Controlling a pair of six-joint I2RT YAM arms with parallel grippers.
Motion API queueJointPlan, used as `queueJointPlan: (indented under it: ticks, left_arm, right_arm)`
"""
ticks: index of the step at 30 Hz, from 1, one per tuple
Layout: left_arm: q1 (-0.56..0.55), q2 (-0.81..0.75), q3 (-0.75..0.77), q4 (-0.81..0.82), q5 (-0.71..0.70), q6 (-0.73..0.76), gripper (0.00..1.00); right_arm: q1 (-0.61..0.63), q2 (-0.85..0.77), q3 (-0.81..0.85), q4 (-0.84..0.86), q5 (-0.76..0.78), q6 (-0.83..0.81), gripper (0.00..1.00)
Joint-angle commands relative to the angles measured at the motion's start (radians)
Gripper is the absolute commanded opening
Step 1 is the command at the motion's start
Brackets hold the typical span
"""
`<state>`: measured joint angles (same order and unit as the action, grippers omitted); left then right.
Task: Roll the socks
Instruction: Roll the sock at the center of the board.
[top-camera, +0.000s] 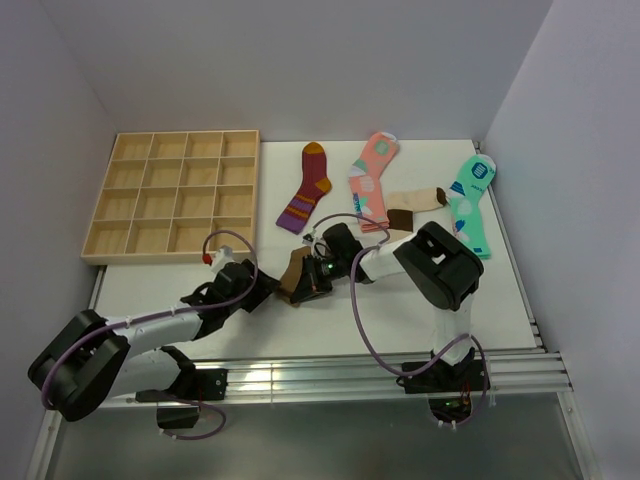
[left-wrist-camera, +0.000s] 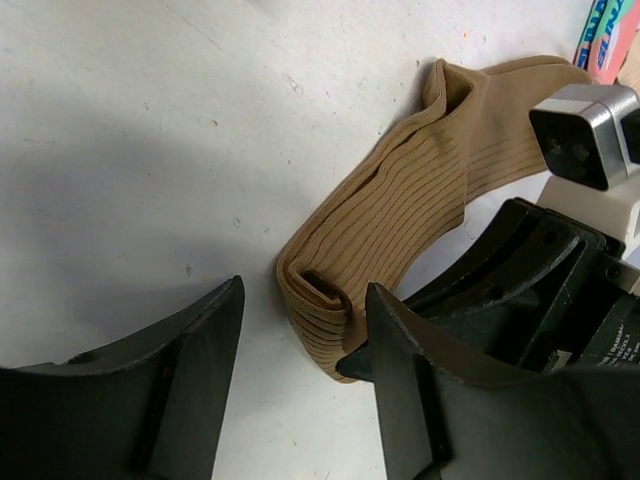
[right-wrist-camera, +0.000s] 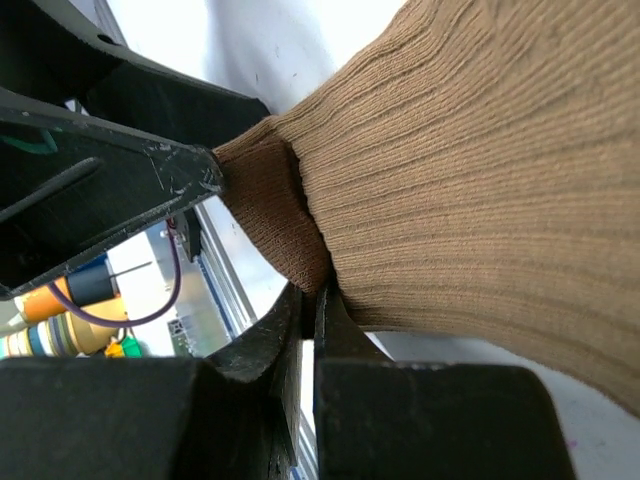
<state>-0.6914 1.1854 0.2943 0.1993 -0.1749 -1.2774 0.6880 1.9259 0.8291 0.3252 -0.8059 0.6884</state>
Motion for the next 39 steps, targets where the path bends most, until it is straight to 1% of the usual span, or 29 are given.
queueJointPlan:
  ticks: [1,7,12,13,14,16,17,19,20,23,24,25,27,28,30,31,32,33,34,35,39]
  left_arm:
    - [-0.005,0.026,0.017,-0.024,0.011,0.001,0.57]
    - [-0.005,0.088,0.04,-0.041,0.014,-0.004,0.52]
    - [-0.005,0.126,0.048,-0.041,0.02,-0.008,0.41]
    - [-0.005,0.134,0.051,-0.041,0.021,-0.005,0.37]
    - [-0.005,0.137,0.054,-0.043,0.025,-0.002,0.28]
    - [-0.005,0.14,0.063,-0.052,0.026,0.004,0.19]
    - [-0.005,0.14,0.066,-0.057,0.028,0.006,0.12]
    - [-0.005,0.137,0.078,-0.07,0.028,0.015,0.05]
    - [-0.005,0.131,0.086,-0.089,0.028,0.021,0.0]
    - [-0.005,0.115,0.12,-0.15,0.023,0.049,0.0]
    - [-0.005,0.114,0.13,-0.167,0.02,0.068,0.0]
    - [-0.005,0.115,0.158,-0.184,0.017,0.079,0.0]
    - [-0.005,0.121,0.186,-0.247,0.015,0.11,0.0]
    - [-0.005,0.126,0.21,-0.267,0.014,0.119,0.0]
    - [-0.005,0.135,0.23,-0.3,0.015,0.138,0.0]
    - [-0.005,0.14,0.244,-0.31,0.015,0.142,0.0]
    - [-0.005,0.141,0.25,-0.316,0.017,0.144,0.01]
    - [-0.005,0.141,0.253,-0.327,0.02,0.148,0.0]
    - [-0.005,0.146,0.261,-0.33,0.018,0.148,0.0]
    - [-0.003,0.148,0.266,-0.334,0.021,0.151,0.0]
    - [-0.005,0.164,0.286,-0.353,0.028,0.167,0.0]
  right_arm:
    - [-0.012,0.033,0.047,-0.047,0.005,-0.006,0.0]
    - [-0.015,0.038,0.067,-0.072,0.01,-0.021,0.0]
    - [-0.015,0.036,0.071,-0.084,0.017,-0.026,0.0]
    - [-0.015,0.036,0.073,-0.086,0.02,-0.027,0.0]
    - [-0.015,0.035,0.073,-0.087,0.025,-0.027,0.01]
    - [-0.015,0.016,0.064,-0.084,0.034,-0.033,0.05]
    - [-0.015,0.007,0.059,-0.077,0.039,-0.038,0.07]
    - [-0.013,-0.036,0.041,-0.077,0.069,-0.056,0.12]
    - [-0.013,-0.054,0.035,-0.08,0.082,-0.065,0.16]
    - [-0.008,-0.136,-0.004,-0.071,0.151,-0.111,0.22]
    - [-0.001,-0.157,-0.024,-0.071,0.174,-0.137,0.26]
    - [0.004,-0.204,-0.033,-0.074,0.224,-0.153,0.28]
    - [0.027,-0.249,-0.059,-0.08,0.282,-0.203,0.35]
    - [0.039,-0.269,-0.065,-0.086,0.357,-0.223,0.36]
    - [0.085,-0.321,-0.077,-0.104,0.427,-0.275,0.4]
    - [0.103,-0.335,-0.081,-0.112,0.463,-0.294,0.41]
    - [0.125,-0.362,-0.081,-0.118,0.549,-0.315,0.41]
    - [0.148,-0.37,-0.081,-0.123,0.595,-0.357,0.41]
    - [0.198,-0.38,-0.082,-0.126,0.634,-0.377,0.41]
    - [0.221,-0.389,-0.087,-0.12,0.696,-0.395,0.42]
    - [0.3,-0.38,-0.091,-0.084,0.772,-0.455,0.44]
